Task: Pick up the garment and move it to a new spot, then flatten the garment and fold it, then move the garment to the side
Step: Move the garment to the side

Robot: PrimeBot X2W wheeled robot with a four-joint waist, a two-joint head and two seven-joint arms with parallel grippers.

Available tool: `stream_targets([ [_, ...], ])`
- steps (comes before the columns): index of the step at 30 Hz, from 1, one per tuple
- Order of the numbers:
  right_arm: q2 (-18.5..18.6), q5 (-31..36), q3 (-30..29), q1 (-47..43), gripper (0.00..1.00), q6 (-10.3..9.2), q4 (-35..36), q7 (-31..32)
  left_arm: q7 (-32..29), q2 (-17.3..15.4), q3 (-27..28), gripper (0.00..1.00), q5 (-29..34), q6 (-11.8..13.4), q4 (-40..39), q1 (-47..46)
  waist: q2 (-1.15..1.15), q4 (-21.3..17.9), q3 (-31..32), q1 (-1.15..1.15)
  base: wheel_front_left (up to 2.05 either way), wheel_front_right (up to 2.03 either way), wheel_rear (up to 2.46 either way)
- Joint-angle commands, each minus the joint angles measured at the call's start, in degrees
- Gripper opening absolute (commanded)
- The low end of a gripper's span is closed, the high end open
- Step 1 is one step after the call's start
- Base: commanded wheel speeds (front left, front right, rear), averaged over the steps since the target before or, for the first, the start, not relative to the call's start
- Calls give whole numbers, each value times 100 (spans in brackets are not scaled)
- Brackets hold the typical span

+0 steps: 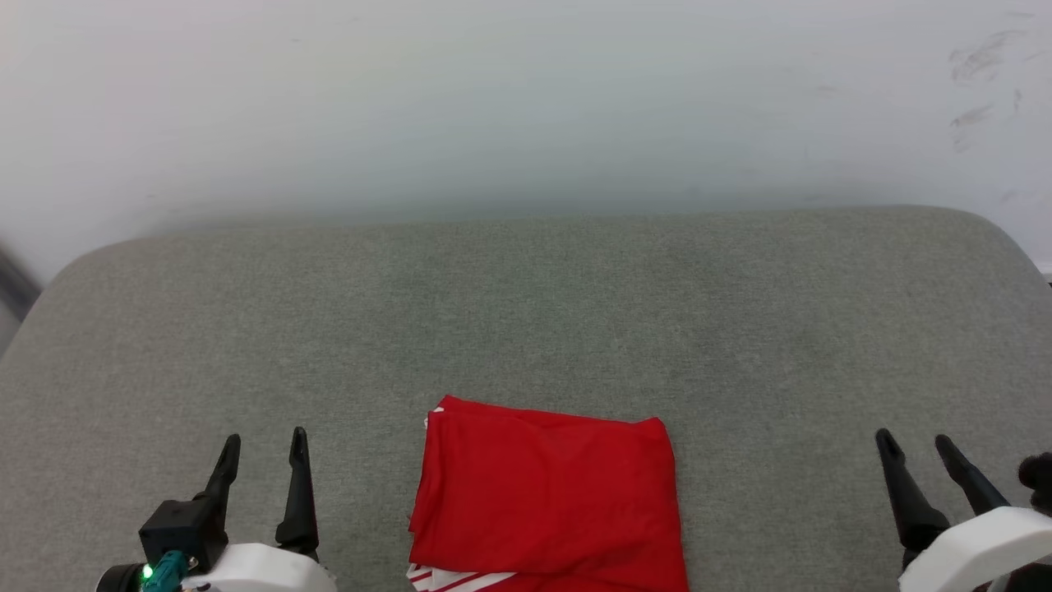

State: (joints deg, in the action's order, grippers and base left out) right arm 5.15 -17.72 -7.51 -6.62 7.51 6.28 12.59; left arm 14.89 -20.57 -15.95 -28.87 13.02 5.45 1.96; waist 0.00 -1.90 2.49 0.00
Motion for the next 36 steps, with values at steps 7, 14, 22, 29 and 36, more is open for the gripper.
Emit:
stream_targets([
  [7, 241, -1231, -939, 464, 100, -2, -1381, 1331, 39, 266, 264, 100, 222, -149, -166, -185, 0, 390, -161, 0, 0, 0, 0],
  [14, -25, -2248, -1492, 1119, 100, -3, -2910, 3212, 34, 497, 433, 100, 467, -399, -136, -386, 0, 836, -442, 0, 0, 0, 0],
  [22, -239, -3735, -811, 1837, 100, -4, -3570, 4027, 33, 731, 562, 100, 707, -670, -8, -687, 0, 1177, -862, 0, 0, 0, 0],
  [29, -249, -4303, 248, 1985, 8, -5, -3641, 3775, 34, 866, 704, 100, 873, -831, 123, -779, 0, 1266, -925, 0, 0, 0, 0],
  [36, 143, -3729, 924, 2000, 0, -3, -3096, 3107, 29, 940, 793, 100, 1038, -937, 218, -663, 0, 1079, -780, 0, 0, 0, 0],
])
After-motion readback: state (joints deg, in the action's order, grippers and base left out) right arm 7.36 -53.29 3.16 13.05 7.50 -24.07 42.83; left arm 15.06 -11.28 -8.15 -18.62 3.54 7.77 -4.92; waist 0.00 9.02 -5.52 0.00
